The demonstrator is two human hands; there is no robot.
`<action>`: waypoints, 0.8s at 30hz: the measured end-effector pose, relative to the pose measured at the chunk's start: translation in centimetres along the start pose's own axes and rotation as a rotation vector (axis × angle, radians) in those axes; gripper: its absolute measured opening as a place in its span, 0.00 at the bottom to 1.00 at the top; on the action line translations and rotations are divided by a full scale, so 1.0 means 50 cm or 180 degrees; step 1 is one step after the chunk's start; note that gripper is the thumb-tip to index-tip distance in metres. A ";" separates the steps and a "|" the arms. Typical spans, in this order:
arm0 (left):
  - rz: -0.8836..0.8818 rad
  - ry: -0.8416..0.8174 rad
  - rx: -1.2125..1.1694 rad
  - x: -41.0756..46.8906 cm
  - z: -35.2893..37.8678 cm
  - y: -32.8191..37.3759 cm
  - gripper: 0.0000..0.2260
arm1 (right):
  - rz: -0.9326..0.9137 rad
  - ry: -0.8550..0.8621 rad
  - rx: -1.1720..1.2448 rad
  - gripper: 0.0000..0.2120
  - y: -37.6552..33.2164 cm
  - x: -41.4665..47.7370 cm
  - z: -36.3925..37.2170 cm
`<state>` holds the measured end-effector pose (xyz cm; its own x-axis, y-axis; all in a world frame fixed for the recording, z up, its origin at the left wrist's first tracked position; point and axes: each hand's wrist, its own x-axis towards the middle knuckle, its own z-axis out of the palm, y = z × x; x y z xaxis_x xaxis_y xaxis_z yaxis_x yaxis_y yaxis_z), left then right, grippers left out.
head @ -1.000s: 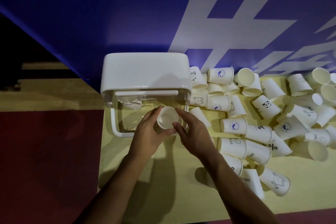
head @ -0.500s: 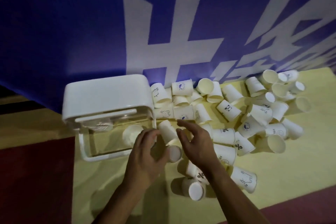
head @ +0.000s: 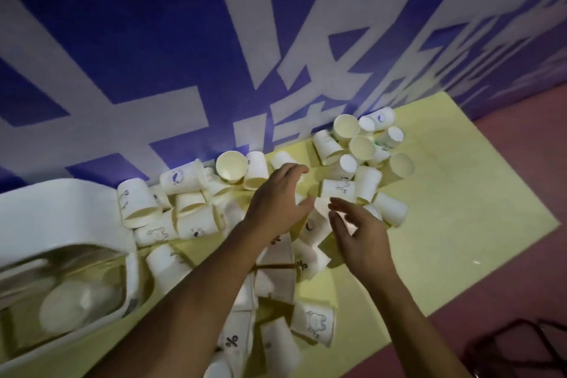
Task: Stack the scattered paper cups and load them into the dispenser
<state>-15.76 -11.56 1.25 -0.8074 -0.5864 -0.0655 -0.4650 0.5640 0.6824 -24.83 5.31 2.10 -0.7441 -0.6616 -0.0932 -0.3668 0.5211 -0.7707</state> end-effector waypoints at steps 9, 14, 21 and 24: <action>0.0038 -0.0514 0.0775 0.232 0.152 0.078 0.32 | 0.0295 0.0058 0.0020 0.14 0.108 0.113 -0.070; -0.0113 -0.0603 0.1136 0.303 0.224 0.084 0.35 | 0.0413 0.0037 -0.0005 0.14 0.144 0.163 -0.082; -0.0100 -0.0548 0.1080 0.316 0.224 0.079 0.25 | 0.0560 0.0196 -0.0068 0.16 0.162 0.237 -0.087; -0.0390 -0.0288 0.0457 0.285 0.188 0.063 0.25 | 0.0526 0.0284 -0.0344 0.19 0.158 0.286 -0.091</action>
<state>-32.15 -12.67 -4.40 -0.7679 -0.6047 -0.2113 -0.6035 0.5725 0.5550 -40.94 2.41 -2.45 -0.8438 -0.5145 -0.1528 -0.2899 0.6765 -0.6770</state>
